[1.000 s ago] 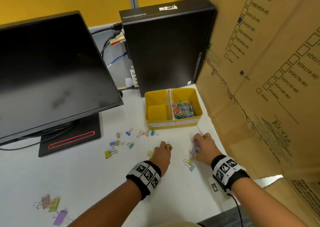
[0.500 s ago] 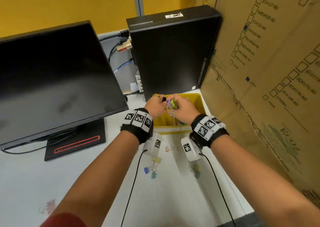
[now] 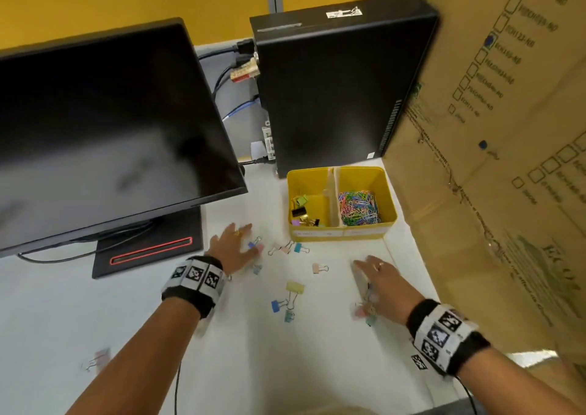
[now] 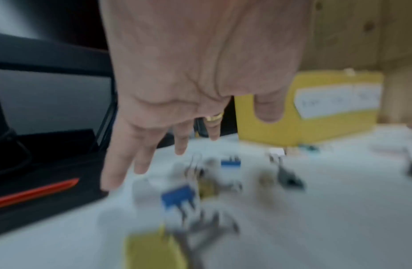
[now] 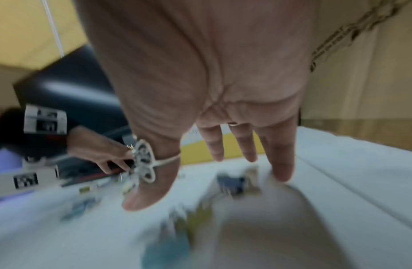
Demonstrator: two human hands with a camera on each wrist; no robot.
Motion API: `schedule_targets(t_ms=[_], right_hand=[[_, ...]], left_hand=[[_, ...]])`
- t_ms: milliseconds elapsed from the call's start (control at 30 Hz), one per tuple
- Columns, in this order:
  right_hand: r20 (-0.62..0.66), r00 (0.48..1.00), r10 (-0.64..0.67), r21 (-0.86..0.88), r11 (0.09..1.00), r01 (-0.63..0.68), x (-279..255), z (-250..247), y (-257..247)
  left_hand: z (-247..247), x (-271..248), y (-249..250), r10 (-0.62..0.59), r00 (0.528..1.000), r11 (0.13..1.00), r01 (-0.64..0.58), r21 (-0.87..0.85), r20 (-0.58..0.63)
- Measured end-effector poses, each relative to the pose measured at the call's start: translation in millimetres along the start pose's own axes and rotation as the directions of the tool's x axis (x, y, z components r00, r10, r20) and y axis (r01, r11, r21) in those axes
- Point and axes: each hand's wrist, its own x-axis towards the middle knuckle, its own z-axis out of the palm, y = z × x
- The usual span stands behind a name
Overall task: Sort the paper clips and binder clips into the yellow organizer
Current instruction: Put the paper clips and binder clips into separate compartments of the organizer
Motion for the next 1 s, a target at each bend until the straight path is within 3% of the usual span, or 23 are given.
schedule_targets(t_ms=[67, 133, 267, 367, 467, 600, 767, 900, 1000], right_hand=[[-0.016, 0.999, 0.033, -0.087, 0.996, -0.034, -1, 17, 4], [-0.103, 0.995, -0.003, -0.120, 0.993, -0.010, -2, 29, 2], [-0.106, 0.994, -0.022, -0.176, 0.984, 0.003, -3, 41, -10], [-0.056, 0.998, -0.007, -0.152, 0.988, -0.002, -10, 36, -11], [-0.042, 0.999, 0.012, -0.103, 0.995, -0.016, -20, 36, -8], [-0.094, 0.996, 0.001, 0.001, 1.000, -0.001, -20, 40, -4], [-0.075, 0.997, 0.000, -0.079, 0.997, -0.005, -9, 36, -7], [-0.062, 0.998, 0.021, -0.190, 0.981, -0.032, 2, 40, -13], [-0.132, 0.990, -0.041, -0.260, 0.965, 0.005, 2, 40, -22]], left_hand=[[23, -5, -3, -0.023, 0.993, 0.991, 0.008, 0.133, 0.116], [39, -16, 8, -0.025, 0.991, 0.993, 0.009, 0.116, 0.134], [69, -34, 35, 0.039, 0.995, 0.979, -0.058, 0.198, 0.097], [76, -49, 47, 0.122, 0.992, 0.950, -0.114, 0.292, -0.011], [83, -59, 47, 0.166, 0.980, 0.963, -0.137, 0.234, -0.111], [85, -63, 50, 0.114, 0.986, 0.991, -0.105, 0.079, -0.121], [86, -61, 60, 0.147, 0.988, 0.982, -0.138, 0.129, -0.058], [84, -54, 64, 0.089, 0.996, 0.994, -0.088, 0.057, -0.020], [80, -52, 63, 0.093, 0.995, 0.995, -0.091, 0.037, -0.047]])
